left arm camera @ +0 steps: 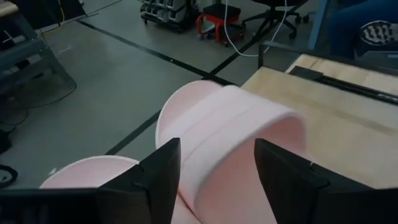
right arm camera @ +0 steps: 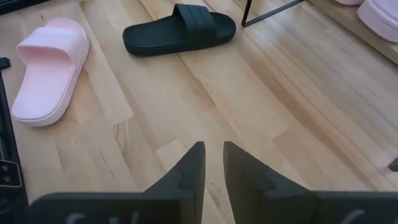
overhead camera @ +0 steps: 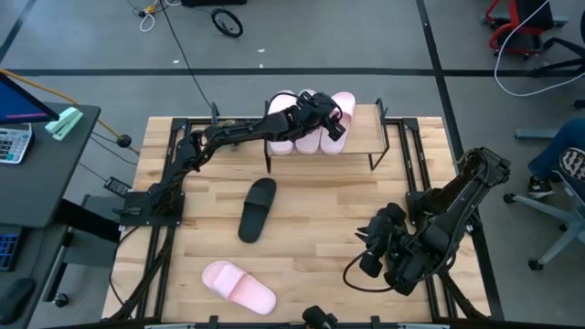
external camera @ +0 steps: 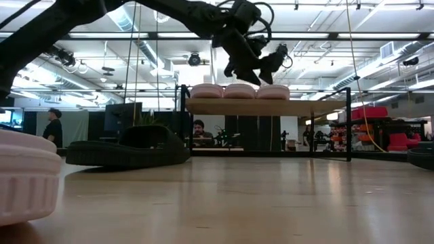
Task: Pick and place slides into the shelf
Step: Put the top pink slide on the shelf, then put the pink slide on the shelf
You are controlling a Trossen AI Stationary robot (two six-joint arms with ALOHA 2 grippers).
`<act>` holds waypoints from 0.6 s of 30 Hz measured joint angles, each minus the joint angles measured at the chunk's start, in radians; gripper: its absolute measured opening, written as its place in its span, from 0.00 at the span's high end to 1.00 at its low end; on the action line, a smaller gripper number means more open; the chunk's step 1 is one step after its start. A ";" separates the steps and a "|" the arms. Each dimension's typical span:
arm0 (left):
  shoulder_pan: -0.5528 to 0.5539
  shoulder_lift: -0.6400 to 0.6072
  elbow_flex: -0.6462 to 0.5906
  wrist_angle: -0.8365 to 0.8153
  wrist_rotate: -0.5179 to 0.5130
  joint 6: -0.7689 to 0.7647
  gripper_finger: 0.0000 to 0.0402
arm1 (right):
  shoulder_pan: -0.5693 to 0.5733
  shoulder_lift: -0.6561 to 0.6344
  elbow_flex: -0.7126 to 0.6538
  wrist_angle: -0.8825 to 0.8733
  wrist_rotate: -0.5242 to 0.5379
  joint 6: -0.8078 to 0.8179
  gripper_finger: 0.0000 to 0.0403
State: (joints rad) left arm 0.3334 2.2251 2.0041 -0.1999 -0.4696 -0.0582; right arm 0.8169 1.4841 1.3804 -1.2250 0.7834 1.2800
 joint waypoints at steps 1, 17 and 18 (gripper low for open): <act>-0.003 -0.009 0.000 -0.011 0.000 0.001 0.47 | 0.000 0.000 0.000 0.000 0.000 0.000 0.84; -0.175 -0.424 -0.001 -0.556 -0.001 0.334 0.52 | -0.015 0.002 0.000 0.099 0.001 -0.219 0.84; -0.191 -0.458 -0.001 -0.608 0.001 0.326 0.52 | -0.024 0.006 0.000 0.142 0.001 -0.279 0.84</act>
State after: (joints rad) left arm 0.1428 1.7671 2.0033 -0.8080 -0.4687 0.2673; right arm 0.7933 1.4899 1.3804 -1.0833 0.7844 1.0009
